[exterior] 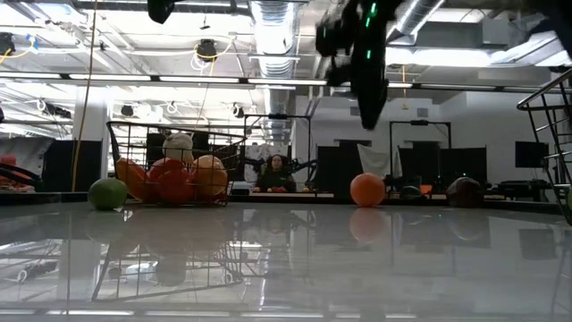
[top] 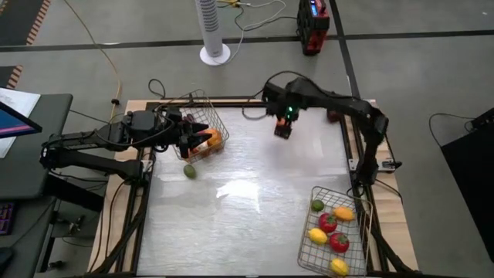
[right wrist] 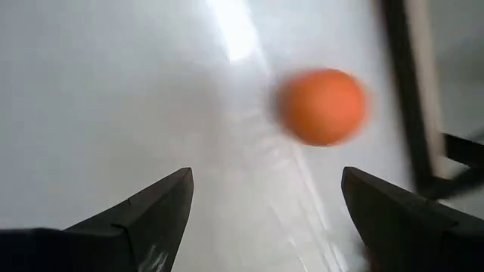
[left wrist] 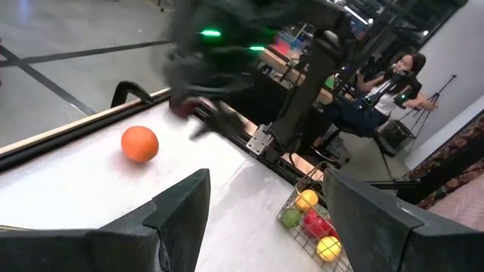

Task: Sort produce into baskets
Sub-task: Put the orange into the bottom wire basket

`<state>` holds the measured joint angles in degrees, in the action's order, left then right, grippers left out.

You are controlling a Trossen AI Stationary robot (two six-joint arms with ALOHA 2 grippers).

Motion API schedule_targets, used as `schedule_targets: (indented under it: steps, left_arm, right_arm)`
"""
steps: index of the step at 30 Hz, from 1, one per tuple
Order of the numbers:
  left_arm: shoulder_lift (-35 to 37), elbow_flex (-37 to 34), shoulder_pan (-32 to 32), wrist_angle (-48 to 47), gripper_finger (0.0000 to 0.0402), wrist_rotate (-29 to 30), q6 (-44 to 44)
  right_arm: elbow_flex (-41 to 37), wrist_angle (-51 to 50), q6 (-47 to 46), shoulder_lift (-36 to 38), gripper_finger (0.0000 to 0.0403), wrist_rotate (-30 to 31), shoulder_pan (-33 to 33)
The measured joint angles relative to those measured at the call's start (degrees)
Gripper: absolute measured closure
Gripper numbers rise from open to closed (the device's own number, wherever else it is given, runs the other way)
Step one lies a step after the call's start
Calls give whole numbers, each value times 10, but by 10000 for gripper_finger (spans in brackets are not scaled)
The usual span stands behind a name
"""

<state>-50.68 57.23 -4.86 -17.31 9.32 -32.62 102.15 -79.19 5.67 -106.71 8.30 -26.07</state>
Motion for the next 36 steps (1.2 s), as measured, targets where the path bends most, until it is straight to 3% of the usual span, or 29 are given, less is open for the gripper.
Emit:
schedule_targets:
  steps: [7, 12, 20, 27, 36]
  left_arm:
    - [0, 0, 0, -16, 157, 2, 21]
    - [0, 0, 0, -29, 157, 3, 41]
    - [0, 0, 0, -31, 157, 5, 81]
    - [0, 0, 0, -37, 157, 5, 84]
    - [0, 0, 0, -44, 157, 5, 82]
  right_arm:
    - [-13, -110, -57, 73, 40, -110, 122]
    - [-107, -109, -131, 145, 40, -203, 184]
    - [-291, -107, -230, 237, 40, -203, 275]
    - [-372, -75, -243, 271, 45, -212, 359]
    - [-455, -21, -217, 251, 127, -170, 428]
